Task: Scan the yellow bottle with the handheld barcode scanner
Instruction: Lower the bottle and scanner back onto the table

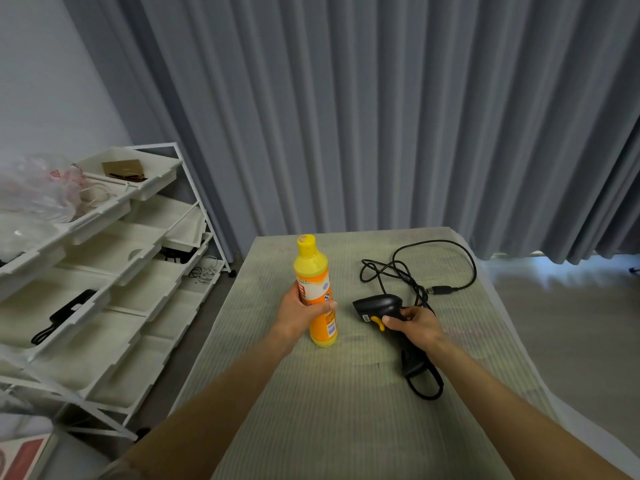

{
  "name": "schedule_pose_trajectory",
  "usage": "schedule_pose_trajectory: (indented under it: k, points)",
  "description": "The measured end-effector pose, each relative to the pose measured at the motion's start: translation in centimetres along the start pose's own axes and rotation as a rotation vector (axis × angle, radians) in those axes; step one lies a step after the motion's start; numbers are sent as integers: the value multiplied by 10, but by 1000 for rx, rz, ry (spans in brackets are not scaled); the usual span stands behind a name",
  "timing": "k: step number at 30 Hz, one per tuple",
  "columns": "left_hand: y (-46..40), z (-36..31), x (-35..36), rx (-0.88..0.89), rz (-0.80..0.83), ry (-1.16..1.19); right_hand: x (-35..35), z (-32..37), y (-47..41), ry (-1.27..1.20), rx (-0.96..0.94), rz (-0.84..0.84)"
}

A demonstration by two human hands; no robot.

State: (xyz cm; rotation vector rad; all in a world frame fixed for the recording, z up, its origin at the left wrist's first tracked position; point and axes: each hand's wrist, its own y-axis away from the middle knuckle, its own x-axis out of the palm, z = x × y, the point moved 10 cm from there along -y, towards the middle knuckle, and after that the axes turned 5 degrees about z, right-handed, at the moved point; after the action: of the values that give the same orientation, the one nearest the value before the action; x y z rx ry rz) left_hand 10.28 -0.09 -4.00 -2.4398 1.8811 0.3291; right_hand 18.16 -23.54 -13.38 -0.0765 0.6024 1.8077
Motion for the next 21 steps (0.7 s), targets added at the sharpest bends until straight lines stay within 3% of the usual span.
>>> schedule_pose_trajectory:
  k: [10,21]
  points:
    - [0,-1,1,9,13,4,-11,2,9,192,-72,-120]
    - [0,-2,2,6,16,4,-12,17,25,627,-124,-237]
